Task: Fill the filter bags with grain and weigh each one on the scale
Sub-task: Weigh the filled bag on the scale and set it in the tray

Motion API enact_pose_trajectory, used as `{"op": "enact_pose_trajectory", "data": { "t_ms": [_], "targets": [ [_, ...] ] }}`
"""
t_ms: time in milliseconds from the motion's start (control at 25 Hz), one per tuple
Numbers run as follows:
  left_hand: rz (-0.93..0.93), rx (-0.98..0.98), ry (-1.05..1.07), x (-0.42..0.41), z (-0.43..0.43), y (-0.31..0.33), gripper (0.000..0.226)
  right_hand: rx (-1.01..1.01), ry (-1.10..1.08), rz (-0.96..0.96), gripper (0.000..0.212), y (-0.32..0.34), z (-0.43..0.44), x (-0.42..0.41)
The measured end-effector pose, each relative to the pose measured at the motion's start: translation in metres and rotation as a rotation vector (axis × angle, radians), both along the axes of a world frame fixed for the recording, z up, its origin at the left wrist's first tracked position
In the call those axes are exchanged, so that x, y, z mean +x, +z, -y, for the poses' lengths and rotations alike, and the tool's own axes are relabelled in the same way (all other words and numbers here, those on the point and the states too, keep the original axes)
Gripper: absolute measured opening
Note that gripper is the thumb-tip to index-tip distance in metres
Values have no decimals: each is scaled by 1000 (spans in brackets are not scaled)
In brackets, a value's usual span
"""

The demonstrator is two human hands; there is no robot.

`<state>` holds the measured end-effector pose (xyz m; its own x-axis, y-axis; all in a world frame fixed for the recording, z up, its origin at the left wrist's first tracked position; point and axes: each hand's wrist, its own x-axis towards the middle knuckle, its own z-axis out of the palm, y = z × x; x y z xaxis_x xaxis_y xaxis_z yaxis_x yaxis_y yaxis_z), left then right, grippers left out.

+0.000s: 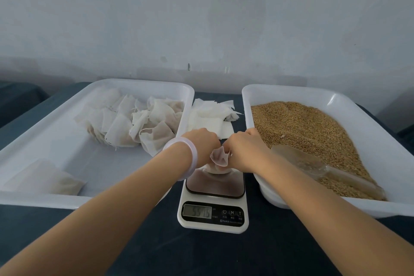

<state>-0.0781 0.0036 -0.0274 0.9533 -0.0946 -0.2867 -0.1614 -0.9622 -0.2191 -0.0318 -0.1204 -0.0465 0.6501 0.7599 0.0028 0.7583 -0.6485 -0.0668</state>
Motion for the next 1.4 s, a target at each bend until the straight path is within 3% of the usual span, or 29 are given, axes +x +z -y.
{"op": "enact_pose_trajectory", "data": {
  "t_ms": [280, 440, 560, 760, 1400],
  "targets": [
    [-11, -105, 13, -1, -5, -6, 6, -29, 23, 162, 26, -6, -1, 0],
    [44, -393, 49, -3, -10, -6, 17, 39, -15, 29, 54, -7, 1, 4],
    [99, -537, 101, -8, -14, -4, 10, 135, -31, -54, 57, -3, 4, 4],
    [136, -655, 141, -17, -16, 2, 22, 299, -27, -157, 56, 0, 10, 4],
    [134, -651, 161, -18, -15, 2, 13, 294, -25, -188, 51, 0, 13, 3]
  ]
}}
